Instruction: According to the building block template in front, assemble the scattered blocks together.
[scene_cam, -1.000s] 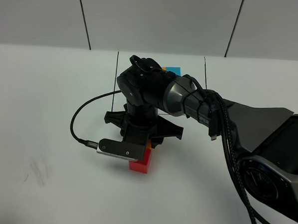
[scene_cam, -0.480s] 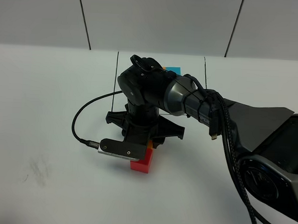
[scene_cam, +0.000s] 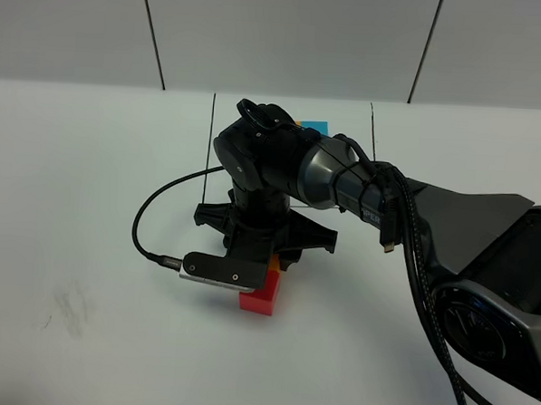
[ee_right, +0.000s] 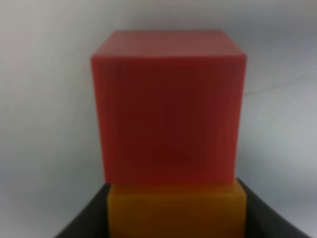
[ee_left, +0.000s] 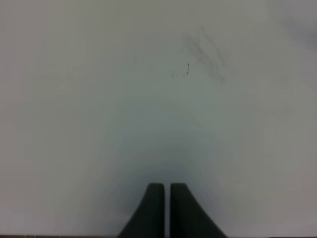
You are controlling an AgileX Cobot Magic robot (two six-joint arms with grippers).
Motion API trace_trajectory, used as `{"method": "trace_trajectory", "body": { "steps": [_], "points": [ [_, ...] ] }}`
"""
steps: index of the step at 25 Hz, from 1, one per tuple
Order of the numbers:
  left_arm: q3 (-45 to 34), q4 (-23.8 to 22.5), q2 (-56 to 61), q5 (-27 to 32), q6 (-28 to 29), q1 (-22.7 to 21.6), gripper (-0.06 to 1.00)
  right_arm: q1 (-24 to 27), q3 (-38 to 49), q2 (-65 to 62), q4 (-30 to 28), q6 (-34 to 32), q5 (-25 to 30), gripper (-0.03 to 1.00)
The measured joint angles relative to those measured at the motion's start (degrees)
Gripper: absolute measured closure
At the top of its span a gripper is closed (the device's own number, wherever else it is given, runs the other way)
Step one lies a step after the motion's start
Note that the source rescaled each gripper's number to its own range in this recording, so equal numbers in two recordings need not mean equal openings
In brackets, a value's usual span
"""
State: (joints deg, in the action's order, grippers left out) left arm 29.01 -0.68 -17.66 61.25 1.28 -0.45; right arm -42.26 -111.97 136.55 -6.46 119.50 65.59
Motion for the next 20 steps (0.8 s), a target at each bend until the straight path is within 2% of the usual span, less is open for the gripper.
{"method": "trace_trajectory", "body": {
  "steps": [20],
  "points": [
    [0.0, 0.0, 0.0, 0.0, 0.0, 0.0, 0.94, 0.1, 0.0, 0.0, 0.0, 0.0, 0.5, 0.41]
  ]
}}
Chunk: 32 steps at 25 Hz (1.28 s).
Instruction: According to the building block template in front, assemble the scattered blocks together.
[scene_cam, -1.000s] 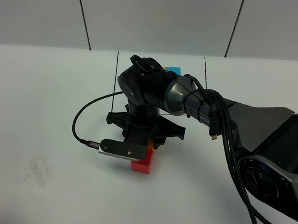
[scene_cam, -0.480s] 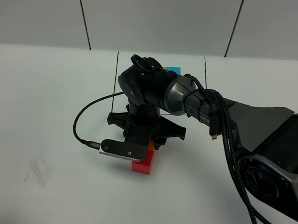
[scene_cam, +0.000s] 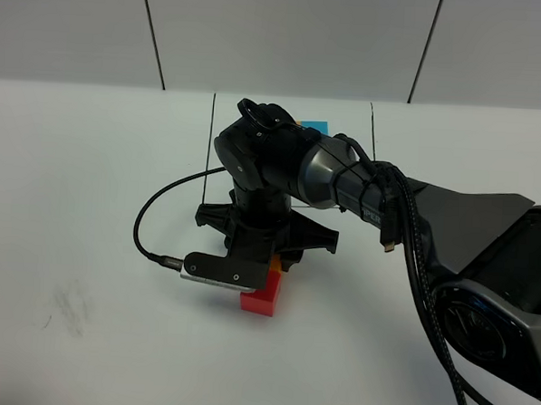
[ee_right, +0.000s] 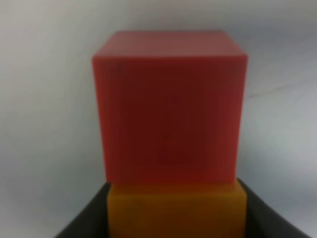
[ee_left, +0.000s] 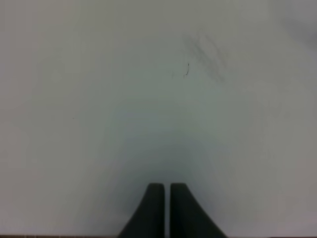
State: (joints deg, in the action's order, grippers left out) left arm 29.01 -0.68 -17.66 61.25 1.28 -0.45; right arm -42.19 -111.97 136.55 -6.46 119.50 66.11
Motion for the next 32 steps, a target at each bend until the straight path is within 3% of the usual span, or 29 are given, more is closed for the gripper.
{"method": "trace_trajectory", "body": {
  "steps": [15, 17, 21, 24, 32],
  "points": [
    [0.0, 0.0, 0.0, 0.0, -0.1, 0.0, 0.94, 0.1, 0.0, 0.0, 1.0, 0.0, 0.1, 0.4],
    [0.0, 0.0, 0.0, 0.0, -0.1, 0.0, 0.94, 0.1, 0.0, 0.0, 1.6, 0.0, 0.1, 0.36],
    [0.0, 0.0, 0.0, 0.0, -0.1, 0.0, 0.94, 0.1, 0.0, 0.0, 2.0, 0.0, -0.2, 0.12],
    [0.0, 0.0, 0.0, 0.0, -0.1, 0.0, 0.94, 0.1, 0.0, 0.0, 2.0, 0.0, -0.4, 0.01],
    [0.0, 0.0, 0.0, 0.0, -0.1, 0.0, 0.94, 0.3, 0.0, 0.0, 2.0, -0.1, -0.8, -0.03]
  ]
}}
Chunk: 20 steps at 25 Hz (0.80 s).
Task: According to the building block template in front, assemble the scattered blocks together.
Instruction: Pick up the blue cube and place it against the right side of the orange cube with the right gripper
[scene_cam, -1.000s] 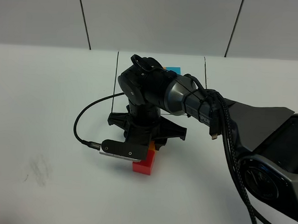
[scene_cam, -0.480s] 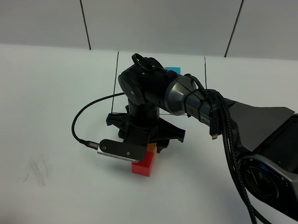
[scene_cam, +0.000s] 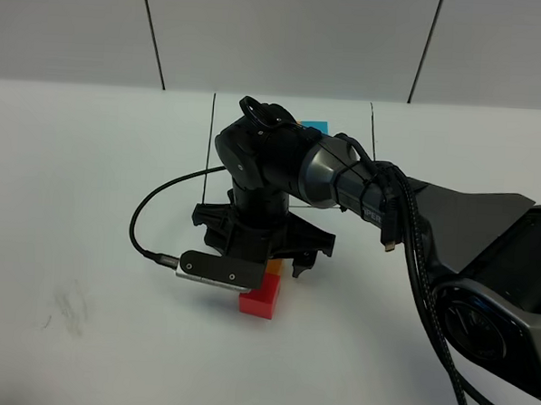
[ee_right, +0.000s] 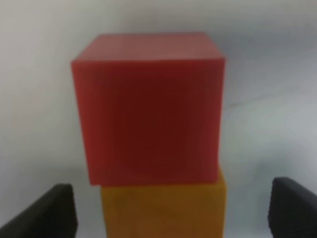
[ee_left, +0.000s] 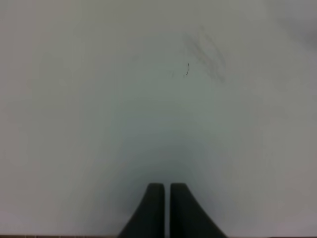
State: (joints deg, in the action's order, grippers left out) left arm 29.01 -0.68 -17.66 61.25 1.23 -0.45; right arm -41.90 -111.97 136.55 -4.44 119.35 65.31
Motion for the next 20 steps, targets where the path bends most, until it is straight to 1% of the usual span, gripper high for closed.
{"method": "trace_trajectory", "body": {
  "steps": [15, 20],
  "points": [
    [0.0, 0.0, 0.0, 0.0, 0.0, 0.0, 0.94, 1.6, 0.0, -7.4, -0.3, -1.3, 1.0, -0.03],
    [0.0, 0.0, 0.0, 0.0, 0.0, 0.0, 0.94, 1.6, 0.0, -12.1, -3.1, -6.2, 1.3, -0.03]
  ]
}}
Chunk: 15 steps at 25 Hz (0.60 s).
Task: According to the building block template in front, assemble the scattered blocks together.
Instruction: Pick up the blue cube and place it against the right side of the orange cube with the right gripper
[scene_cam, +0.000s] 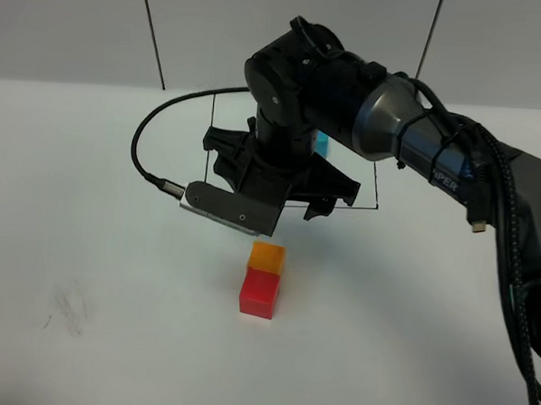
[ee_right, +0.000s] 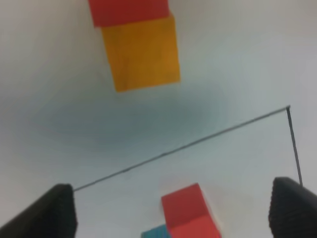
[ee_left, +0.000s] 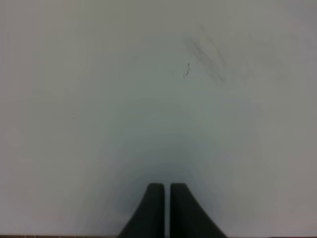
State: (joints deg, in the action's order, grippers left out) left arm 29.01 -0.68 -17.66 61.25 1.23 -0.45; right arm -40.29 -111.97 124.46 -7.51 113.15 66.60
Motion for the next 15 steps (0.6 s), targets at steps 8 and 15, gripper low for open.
{"method": "trace_trajectory", "body": {
  "steps": [8, 15],
  "points": [
    [0.0, 0.0, 0.0, 0.0, 0.0, 0.0, 0.94, 0.1, 0.0, -3.4, -4.7, -24.6, 1.2, 0.2],
    [0.0, 0.0, 0.0, 0.0, 0.0, 0.0, 0.94, 0.1, 0.0, -3.7, -7.1, -46.7, 2.1, 0.89]
  ]
}}
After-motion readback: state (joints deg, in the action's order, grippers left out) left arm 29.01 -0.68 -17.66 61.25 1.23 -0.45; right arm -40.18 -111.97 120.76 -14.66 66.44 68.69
